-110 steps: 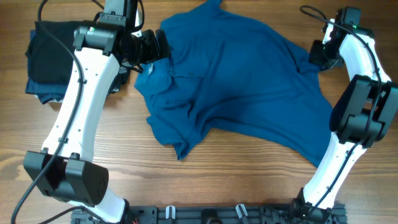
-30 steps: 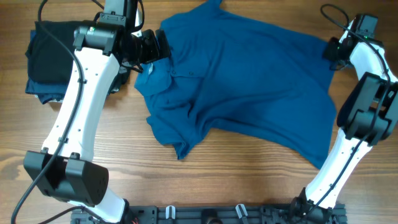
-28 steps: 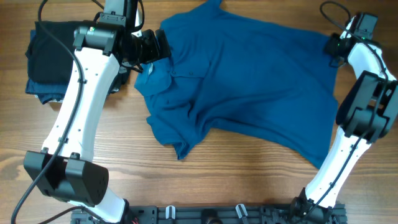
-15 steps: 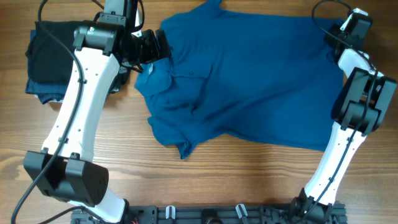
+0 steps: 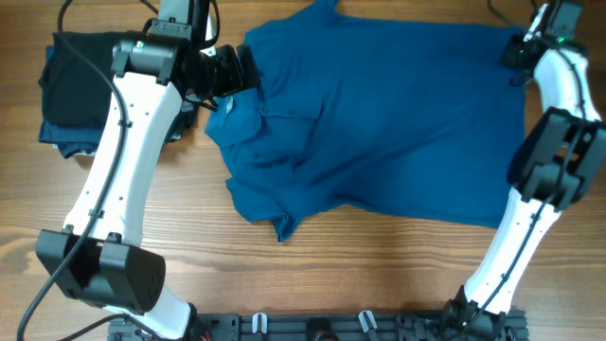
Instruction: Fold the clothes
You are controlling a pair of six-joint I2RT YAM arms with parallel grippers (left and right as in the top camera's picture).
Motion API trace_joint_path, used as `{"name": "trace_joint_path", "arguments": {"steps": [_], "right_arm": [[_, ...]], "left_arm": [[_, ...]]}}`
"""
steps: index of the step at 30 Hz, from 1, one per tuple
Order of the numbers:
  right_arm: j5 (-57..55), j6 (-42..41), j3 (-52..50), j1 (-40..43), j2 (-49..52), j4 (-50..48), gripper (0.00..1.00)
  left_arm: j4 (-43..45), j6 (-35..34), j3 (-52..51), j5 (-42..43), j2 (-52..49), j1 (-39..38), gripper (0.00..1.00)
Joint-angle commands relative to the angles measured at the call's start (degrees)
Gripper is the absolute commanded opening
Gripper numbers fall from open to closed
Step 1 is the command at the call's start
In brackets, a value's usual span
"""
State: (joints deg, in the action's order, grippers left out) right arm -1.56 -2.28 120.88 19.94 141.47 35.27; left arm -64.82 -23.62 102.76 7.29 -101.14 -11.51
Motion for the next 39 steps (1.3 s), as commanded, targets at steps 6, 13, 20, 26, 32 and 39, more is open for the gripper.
{"name": "trace_joint_path", "arguments": {"steps": [6,13,20,26,32,39], "right_arm": [[3.8,-6.1,1.5,0.4,-17.3,24.3,0.04],[2.8,-13.3,-1.9,2.8,-17.2,43.6,0.04],[2.9,-15.9,-4.6,5.6,-17.3,52.0,0.04],[1.5,-15.8,-6.0,5.9,-20.0,56.9,0.04],[1.1,-16.6,-15.4,6.7,-34.0,54.7,0.04],[-2.5,-25.1,-31.8,7.0,-53.8,43.9,0.04]], "left_arm": [[0.1,0.5,0.3,-0.3,0.0,0.1,1.00],[0.1,0.5,0.3,-0.3,0.0,0.1,1.00],[0.1,0.5,0.3,-0.3,0.0,0.1,1.00],[0.1,0.5,0.3,-0.3,0.0,0.1,1.00],[0.1,0.5,0.3,-0.3,0.0,0.1,1.00],[0.1,0.5,0.3,-0.3,0.0,0.1,1.00]]}}
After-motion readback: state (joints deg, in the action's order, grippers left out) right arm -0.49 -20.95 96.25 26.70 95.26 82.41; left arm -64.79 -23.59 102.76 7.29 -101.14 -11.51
